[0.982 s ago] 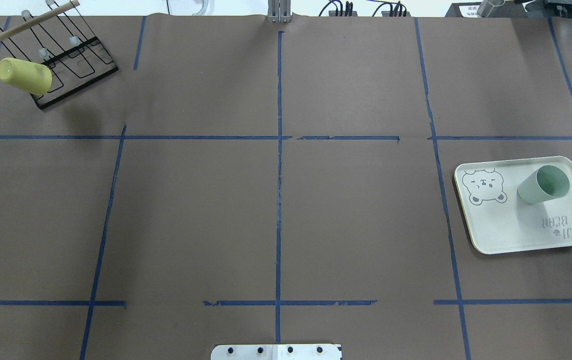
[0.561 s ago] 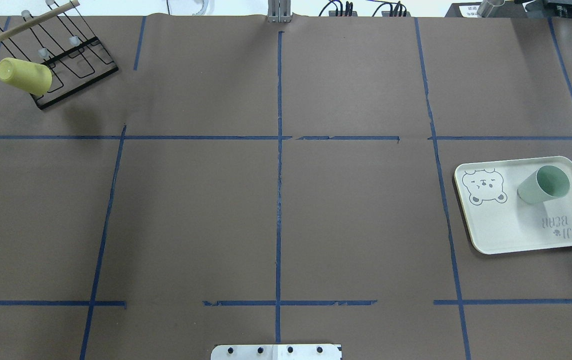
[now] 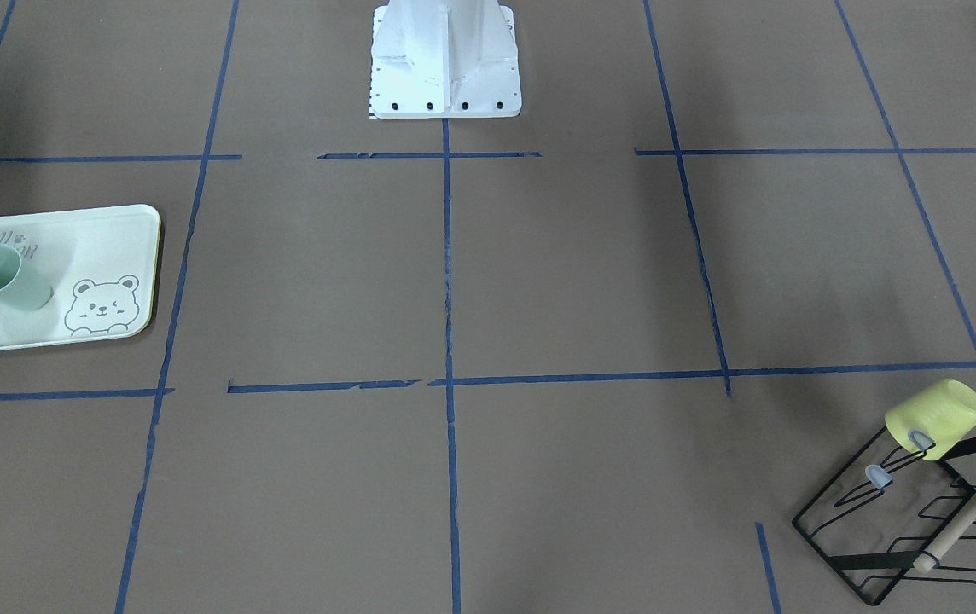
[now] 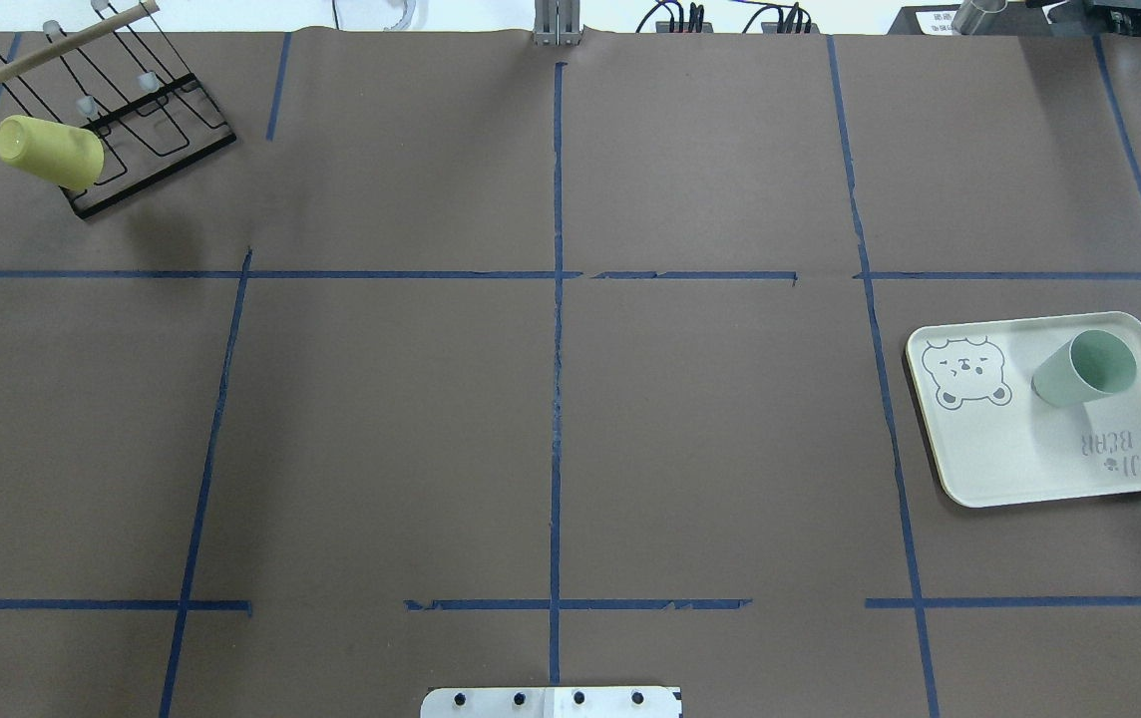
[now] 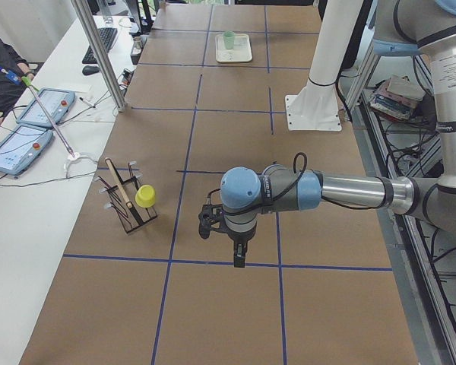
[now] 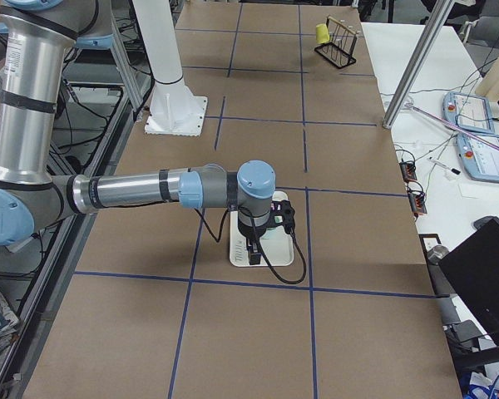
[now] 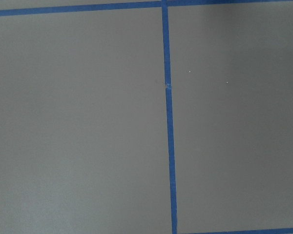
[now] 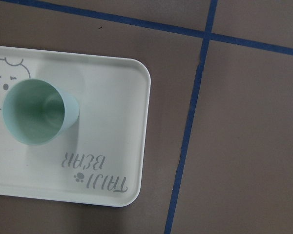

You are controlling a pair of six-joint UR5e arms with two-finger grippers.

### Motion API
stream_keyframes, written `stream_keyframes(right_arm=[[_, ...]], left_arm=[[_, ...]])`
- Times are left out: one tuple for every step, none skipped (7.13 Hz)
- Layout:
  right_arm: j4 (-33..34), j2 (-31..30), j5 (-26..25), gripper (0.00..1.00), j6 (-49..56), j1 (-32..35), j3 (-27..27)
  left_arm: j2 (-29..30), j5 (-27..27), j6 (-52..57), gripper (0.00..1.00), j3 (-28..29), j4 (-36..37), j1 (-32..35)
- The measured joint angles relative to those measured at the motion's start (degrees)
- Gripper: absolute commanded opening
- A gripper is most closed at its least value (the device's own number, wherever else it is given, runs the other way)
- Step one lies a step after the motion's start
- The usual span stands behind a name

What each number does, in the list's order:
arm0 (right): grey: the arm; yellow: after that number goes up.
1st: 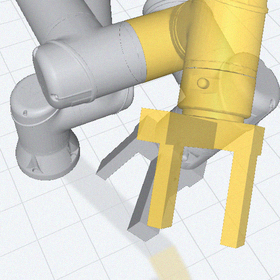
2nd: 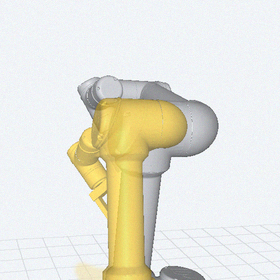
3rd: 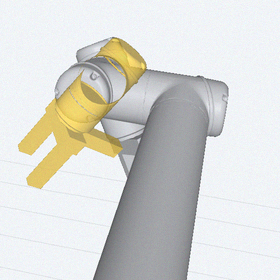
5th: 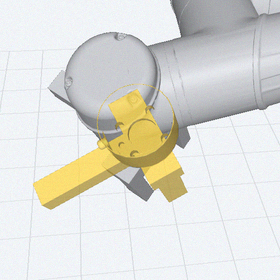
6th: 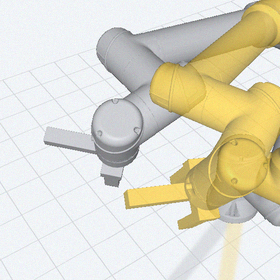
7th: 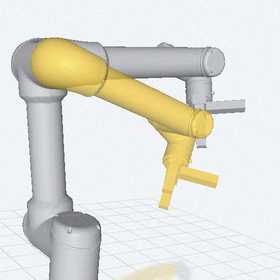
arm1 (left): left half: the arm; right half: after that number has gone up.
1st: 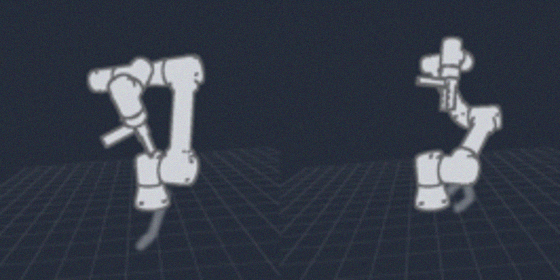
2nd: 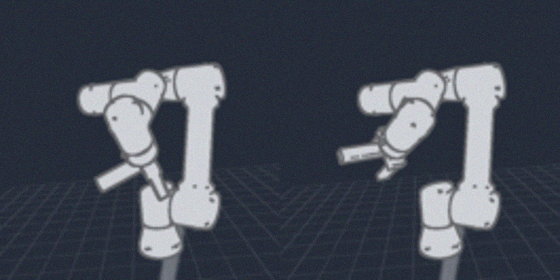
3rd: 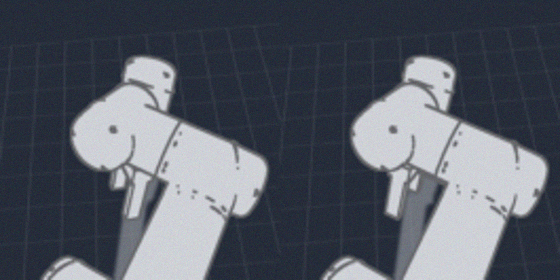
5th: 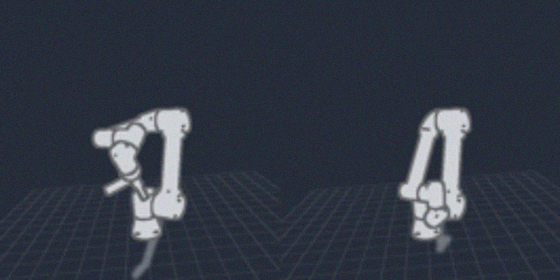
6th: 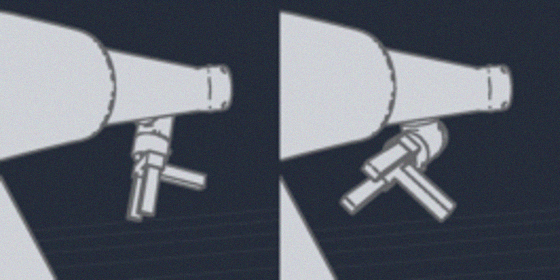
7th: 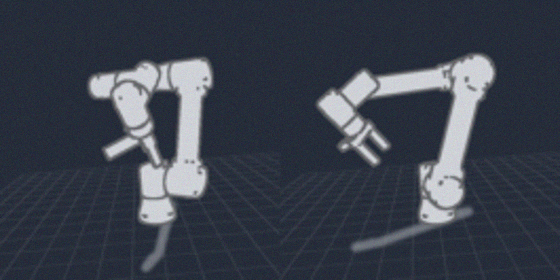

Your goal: Left arm grabs green cup and hands to right arm on tray

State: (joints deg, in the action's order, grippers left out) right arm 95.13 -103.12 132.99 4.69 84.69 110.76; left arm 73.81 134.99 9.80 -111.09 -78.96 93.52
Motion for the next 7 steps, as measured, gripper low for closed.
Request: stream_keyframes(right_arm=[[-0.1, 0.0, 0.2, 1.0, 0.0, 0.0, -0.1], [-0.1, 0.0, 0.3, 1.0, 0.0, 0.0, -0.4], [-0.2, 0.1, 0.4, 1.0, 0.0, 0.0, -0.6], [-0.3, 0.1, 0.4, 1.0, 0.1, 0.0, -0.7], [-0.3, 0.1, 0.4, 1.0, 0.1, 0.0, -0.8], [-0.3, 0.1, 0.4, 1.0, 0.1, 0.0, -0.9], [-0.3, 0.1, 0.4, 1.0, 0.1, 0.0, -0.9]], left_arm=[[-0.1, 0.0, 0.0, 1.0, 0.2, 0.0, 0.0], [-0.3, -0.1, 0.0, 1.0, 0.3, 0.1, 0.0], [-0.4, -0.1, 0.0, 1.0, 0.4, 0.1, 0.0], [-0.4, 0.0, 0.0, 1.0, 0.4, 0.1, 0.0], [-0.4, 0.0, 0.0, 1.0, 0.4, 0.1, 0.0], [-0.4, 0.0, 0.0, 1.0, 0.4, 0.1, 0.0], [-0.5, 0.0, 0.0, 1.0, 0.4, 0.0, 0.0]])
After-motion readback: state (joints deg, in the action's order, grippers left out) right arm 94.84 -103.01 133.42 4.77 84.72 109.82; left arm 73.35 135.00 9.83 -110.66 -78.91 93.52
